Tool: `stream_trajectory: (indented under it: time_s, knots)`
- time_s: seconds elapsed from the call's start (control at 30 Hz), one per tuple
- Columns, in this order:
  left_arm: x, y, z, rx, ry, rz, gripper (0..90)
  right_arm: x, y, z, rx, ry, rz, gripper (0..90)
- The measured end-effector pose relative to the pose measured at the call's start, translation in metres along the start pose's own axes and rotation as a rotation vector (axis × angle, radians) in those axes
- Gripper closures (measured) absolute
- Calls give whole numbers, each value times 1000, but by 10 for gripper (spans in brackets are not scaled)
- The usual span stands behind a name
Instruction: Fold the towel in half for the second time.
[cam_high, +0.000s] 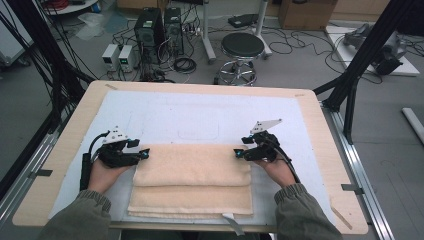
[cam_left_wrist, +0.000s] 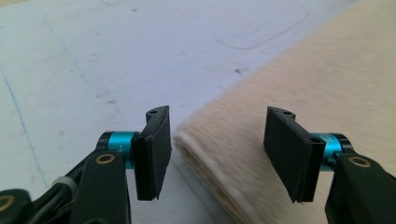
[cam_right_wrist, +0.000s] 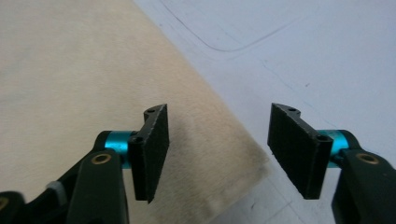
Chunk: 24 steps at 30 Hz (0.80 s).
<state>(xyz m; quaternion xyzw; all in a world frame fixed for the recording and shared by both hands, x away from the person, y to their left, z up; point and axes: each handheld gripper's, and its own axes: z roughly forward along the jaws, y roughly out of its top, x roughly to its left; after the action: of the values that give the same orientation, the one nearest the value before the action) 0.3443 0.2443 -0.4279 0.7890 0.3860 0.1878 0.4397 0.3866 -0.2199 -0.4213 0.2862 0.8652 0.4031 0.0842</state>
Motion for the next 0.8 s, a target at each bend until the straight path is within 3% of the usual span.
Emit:
stream_trajectory:
  time_s: [0.07, 0.2, 0.3, 0.37, 0.4, 0.5, 0.63, 0.8]
  knots:
    - [3, -2, 6, 16, -2, -9, 418, -5, -2, 6, 10, 12, 18, 354]
    - [8, -7, 14, 62, -61, -71, 466, -9, -8, 14, 49, 77, 70, 370]
    - [5, -6, 13, 66, -91, -56, 613, -10, -9, 15, 54, 129, 91, 534]
    - [3, -5, 13, 73, -88, -31, 738, -8, -7, 14, 57, 154, 72, 722]
    - [3, -4, 13, 63, -82, -31, 779, -8, -6, 14, 53, 160, 45, 755]
    - [5, 0, 15, 45, -56, -61, 820, -6, -2, 12, 54, 130, 10, 784]
    - [11, 24, 21, 5, 7, -65, 823, -16, 14, 7, 26, 47, -6, 785]
    - [21, 60, 33, -25, 60, -66, 823, -38, 39, -1, -26, -21, 26, 783]
